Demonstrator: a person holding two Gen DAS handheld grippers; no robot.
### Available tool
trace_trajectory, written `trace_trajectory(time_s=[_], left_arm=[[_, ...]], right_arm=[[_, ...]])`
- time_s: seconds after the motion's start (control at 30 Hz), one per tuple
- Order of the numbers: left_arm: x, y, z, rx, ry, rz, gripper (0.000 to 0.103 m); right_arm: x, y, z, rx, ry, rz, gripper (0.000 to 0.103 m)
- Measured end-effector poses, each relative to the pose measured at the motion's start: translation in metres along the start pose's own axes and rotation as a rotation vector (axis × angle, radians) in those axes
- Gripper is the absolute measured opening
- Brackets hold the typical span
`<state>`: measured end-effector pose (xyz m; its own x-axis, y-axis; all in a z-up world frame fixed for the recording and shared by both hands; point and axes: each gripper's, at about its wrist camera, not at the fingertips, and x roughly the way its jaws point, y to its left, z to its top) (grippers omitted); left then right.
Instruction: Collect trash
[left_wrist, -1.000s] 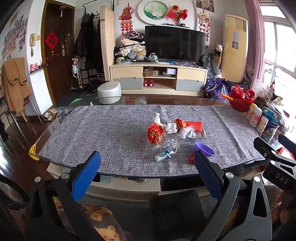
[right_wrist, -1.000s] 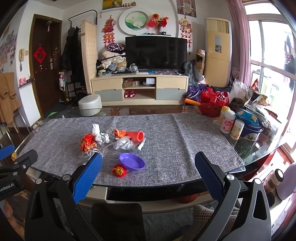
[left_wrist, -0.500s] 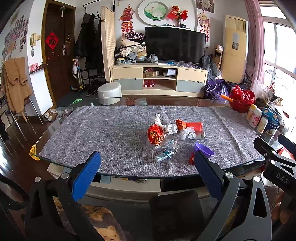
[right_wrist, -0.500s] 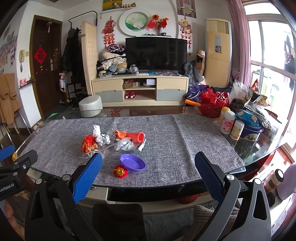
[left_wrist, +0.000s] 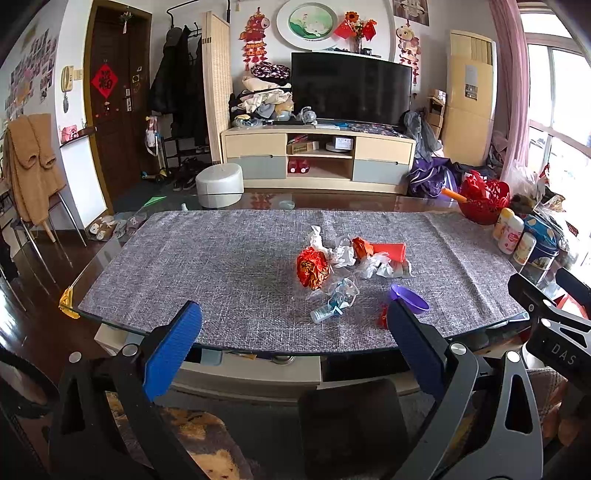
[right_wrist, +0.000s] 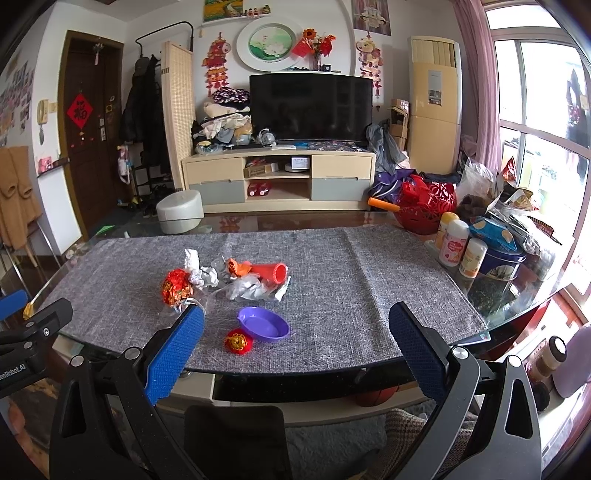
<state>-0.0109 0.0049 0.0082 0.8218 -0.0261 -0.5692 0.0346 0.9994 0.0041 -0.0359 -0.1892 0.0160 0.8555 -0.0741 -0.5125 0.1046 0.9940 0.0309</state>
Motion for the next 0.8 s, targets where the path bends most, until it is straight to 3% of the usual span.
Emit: trace_trajectory(time_s=[0.33,0.57,0.8], left_arm=[[0.004,0.011,0.004,-0.007,-0.007,0.036,0.095],[0.028,0.012,-0.002,0.024,0.028,0.050,0.095],[0.072,0.013,-0.016,0.045,0.124,0.026,0.095]], right_arm=[[-0.008,-0.017,0.015,0.016,-0.089,-0.039,0.100],[0.026,-0.027,0.005,0.034,0.022,-0.018,0.100],[0.066,-0.023,-0.013,0.064,0.109,0.068,0.100]])
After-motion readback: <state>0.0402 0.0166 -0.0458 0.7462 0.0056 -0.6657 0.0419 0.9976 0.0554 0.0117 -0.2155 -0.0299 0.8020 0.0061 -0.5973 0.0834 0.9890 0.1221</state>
